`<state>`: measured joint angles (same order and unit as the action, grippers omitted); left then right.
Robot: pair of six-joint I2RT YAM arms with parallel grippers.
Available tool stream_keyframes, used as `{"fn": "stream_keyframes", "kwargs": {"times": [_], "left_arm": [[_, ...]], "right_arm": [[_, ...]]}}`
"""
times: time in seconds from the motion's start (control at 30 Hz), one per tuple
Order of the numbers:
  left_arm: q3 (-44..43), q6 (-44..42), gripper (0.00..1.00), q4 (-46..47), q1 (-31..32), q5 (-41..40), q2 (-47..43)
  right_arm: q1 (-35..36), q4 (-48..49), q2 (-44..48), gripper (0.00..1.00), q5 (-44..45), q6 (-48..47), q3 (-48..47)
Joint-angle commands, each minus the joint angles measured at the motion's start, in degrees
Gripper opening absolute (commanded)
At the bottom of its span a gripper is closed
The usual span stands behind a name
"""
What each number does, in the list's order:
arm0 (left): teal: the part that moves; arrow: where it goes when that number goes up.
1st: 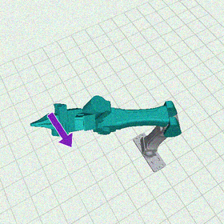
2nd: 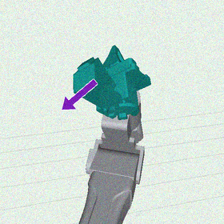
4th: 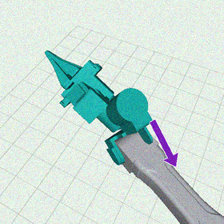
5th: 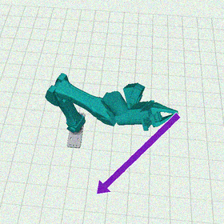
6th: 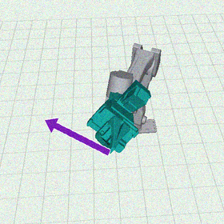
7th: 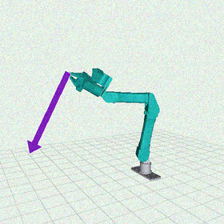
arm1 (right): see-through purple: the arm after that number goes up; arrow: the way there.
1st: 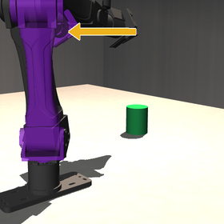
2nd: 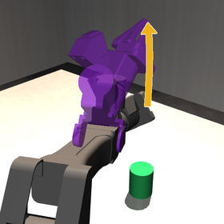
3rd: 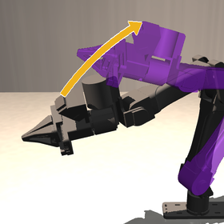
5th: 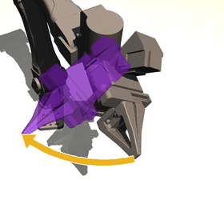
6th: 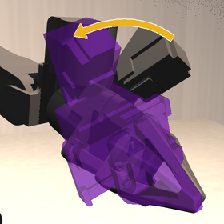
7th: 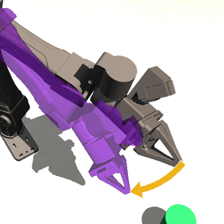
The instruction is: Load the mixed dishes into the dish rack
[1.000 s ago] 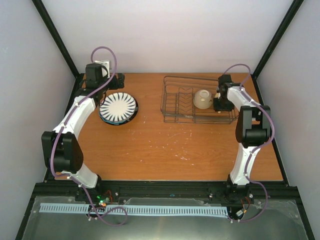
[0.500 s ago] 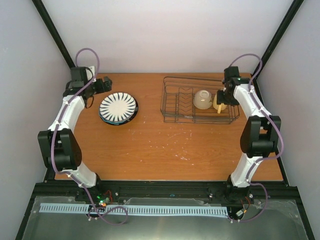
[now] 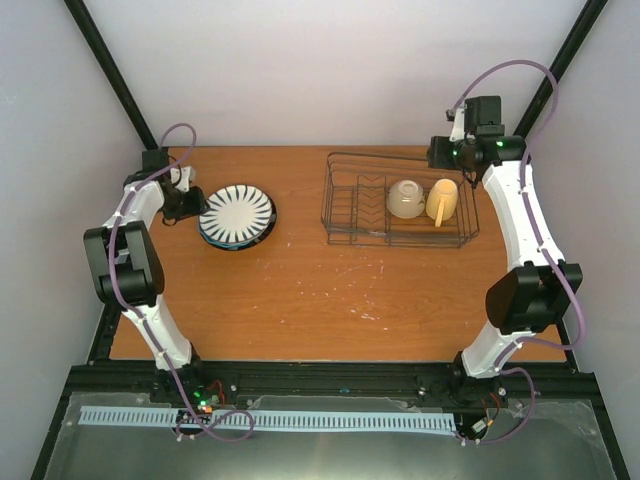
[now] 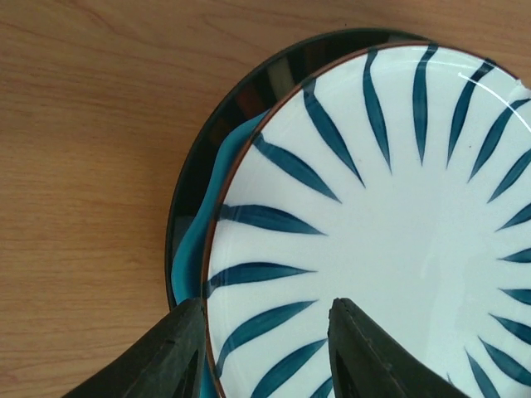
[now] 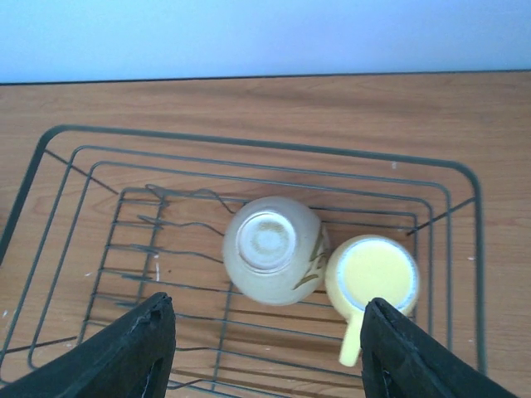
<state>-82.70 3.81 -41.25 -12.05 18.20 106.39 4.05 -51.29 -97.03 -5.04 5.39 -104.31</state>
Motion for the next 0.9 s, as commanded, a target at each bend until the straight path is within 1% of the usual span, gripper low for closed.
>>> {"fn": "stream_keyframes", "kwargs": {"times": [0.0, 0.1, 0.43, 0.7, 0.87], "left_arm": [[-5.27, -3.51, 0.41, -5.18, 0.01, -0.01, 1.14], [-6.18, -4.02, 0.39, -6.8, -0.01, -0.03, 2.64], [-4.01, -5.44, 0.39, -6.7, -0.01, -1.92, 3.55], [-2.23, -5.91, 0.38, -5.88, -0.01, -0.62, 4.71], [-1.49, -5.88, 0.35, -5.09, 0.0, 0.89, 5.52]], "right_arm": [[0.6, -0.74, -0.97, 0.61, -4.08, -0.29, 0.28], [0.61, -0.83, -0.92, 0.61, -4.39, -0.56, 0.22], [0.6, -1.44, -0.14, 0.61, -4.13, -0.93, 0.1], [0.6, -2.04, 0.25, 0.6, -3.9, -1.08, -0.66], [0.6, -2.39, 0.2, 0.6, -3.75, -1.1, -0.94]]}}
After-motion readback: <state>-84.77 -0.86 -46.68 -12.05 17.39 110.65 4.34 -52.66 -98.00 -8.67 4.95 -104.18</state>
